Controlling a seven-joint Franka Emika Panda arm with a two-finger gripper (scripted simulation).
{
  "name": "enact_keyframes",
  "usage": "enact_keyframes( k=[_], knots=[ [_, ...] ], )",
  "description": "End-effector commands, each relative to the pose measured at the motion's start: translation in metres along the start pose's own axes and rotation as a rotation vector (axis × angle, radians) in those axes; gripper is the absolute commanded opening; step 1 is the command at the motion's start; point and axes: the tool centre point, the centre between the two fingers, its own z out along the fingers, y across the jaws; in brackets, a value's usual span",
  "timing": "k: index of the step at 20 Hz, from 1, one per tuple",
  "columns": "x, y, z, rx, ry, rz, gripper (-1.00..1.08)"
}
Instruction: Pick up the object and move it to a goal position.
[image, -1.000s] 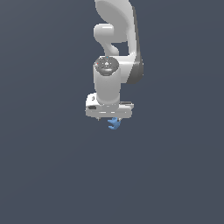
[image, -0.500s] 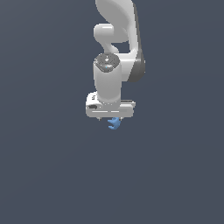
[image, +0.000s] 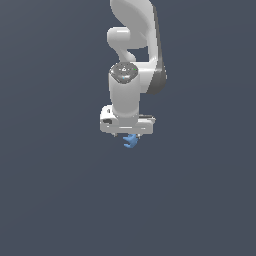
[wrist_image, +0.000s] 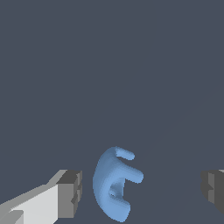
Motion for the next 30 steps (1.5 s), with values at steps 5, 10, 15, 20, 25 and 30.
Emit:
enact_keyframes(
  k=[5, 10, 15, 20, 25, 30],
  knots=[
    [-0.014, -0.006, 0.015, -0.003, 0.006, 0.094, 1.0],
    [-0.031, -0.011, 0.03, -0.006, 0.014, 0.2, 1.0],
    [-0.046, -0.015, 0.043, -0.008, 0.021, 0.292, 1.0],
    [-0.057, -0.017, 0.051, -0.008, 0.026, 0.352, 1.0],
    [-0.062, -0.018, 0.054, -0.009, 0.029, 0.381, 1.0],
    [-0.062, -0.018, 0.056, -0.009, 0.028, 0.379, 1.0]
  ],
)
